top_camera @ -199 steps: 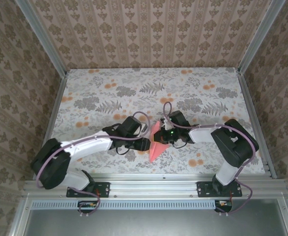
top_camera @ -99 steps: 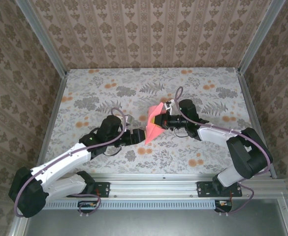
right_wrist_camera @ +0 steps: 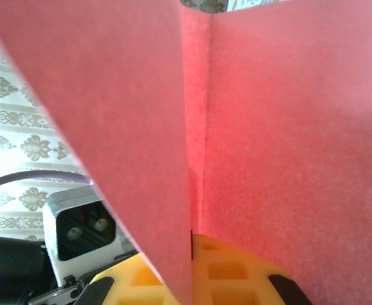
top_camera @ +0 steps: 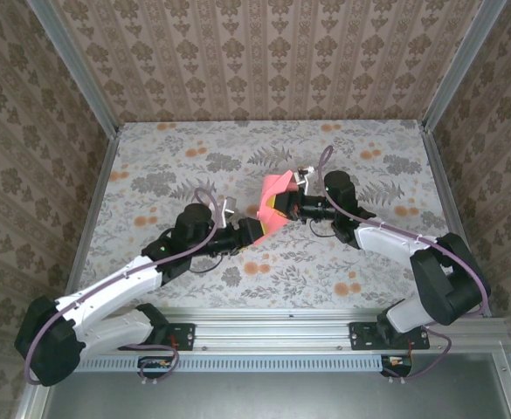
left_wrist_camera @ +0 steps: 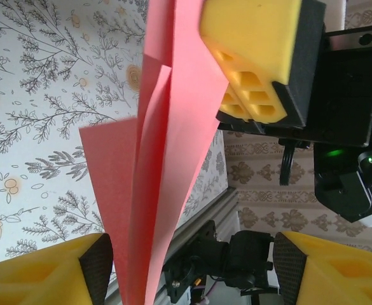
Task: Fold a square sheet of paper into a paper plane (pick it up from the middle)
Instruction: Turn over the paper at the center of the table.
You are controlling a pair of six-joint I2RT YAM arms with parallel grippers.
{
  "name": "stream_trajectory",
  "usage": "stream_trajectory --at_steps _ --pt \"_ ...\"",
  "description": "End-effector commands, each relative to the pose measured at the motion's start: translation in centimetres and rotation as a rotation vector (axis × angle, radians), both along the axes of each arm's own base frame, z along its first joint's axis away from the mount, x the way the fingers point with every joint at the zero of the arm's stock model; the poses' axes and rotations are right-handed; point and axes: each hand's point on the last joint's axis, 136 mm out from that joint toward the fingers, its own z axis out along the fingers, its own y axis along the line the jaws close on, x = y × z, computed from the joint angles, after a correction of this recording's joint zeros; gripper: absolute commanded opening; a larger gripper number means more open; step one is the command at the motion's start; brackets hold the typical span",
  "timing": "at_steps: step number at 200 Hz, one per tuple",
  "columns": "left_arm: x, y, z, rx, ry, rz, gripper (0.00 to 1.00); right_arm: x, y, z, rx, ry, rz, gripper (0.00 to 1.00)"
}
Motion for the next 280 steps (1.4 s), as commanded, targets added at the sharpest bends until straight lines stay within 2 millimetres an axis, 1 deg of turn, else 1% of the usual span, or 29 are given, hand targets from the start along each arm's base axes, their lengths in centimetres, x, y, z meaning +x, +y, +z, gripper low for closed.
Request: stream_trajectory --at_steps 1,32,56,72,94,109,124,205,217,239,264,271,280 --pt "-0.1 -0.5 0.7 -0.030 0.003 -0.014 0.70 -0.2 -0.1 3.9 0.073 -0.077 0.012 0.03" --pt "0.0 -0.9 1.3 -0.049 -0.005 -0.024 0.68 -0.3 -0.2 4.3 0.081 -0.082 0.012 0.03" --pt "0.1 -0.9 0.5 -0.031 0.012 -0.020 0.68 -0.4 -0.3 4.7 0.092 -0.090 0.011 0.03" --pt "0.3 -1.2 1.2 -0.072 0.007 -0.018 0.69 -0.4 -0.3 4.9 0.094 -0.094 0.009 0.03" --pt "0.5 -1.8 2.8 -0.108 -0.023 -0.034 0.68 -0.5 -0.3 5.1 0.107 -0.095 0.010 0.03" --pt "0.6 -1.9 3.3 -0.100 -0.039 -0.038 0.63 -0.6 -0.3 5.2 0.108 -0.096 0.012 0.03" --pt "0.7 -1.9 3.4 -0.093 -0.045 -0.037 0.57 -0.6 -0.4 5.1 0.107 -0.093 0.012 0.03" --pt "1.0 -1.3 3.2 -0.045 -0.064 -0.038 0.21 -0.6 -0.7 4.3 0.101 -0.081 0.007 0.03" --pt "1.1 -1.2 3.0 -0.040 -0.063 -0.035 0.19 -0.7 -0.7 4.2 0.100 -0.081 0.008 0.03" --pt "1.3 -1.0 3.0 -0.029 -0.072 -0.033 0.11 -0.6 -0.7 4.0 0.098 -0.079 0.009 0.04" --pt "1.4 -1.0 3.0 -0.016 -0.081 -0.036 0.03 -0.5 -0.7 3.6 0.092 -0.071 0.009 0.09" --pt "1.5 -0.9 2.9 -0.010 -0.084 -0.033 0.00 -0.4 -0.8 3.5 0.088 -0.071 0.006 0.11" --pt "1.5 -0.9 2.9 -0.005 -0.088 -0.033 0.00 -0.4 -0.8 3.3 0.084 -0.068 0.003 0.15"
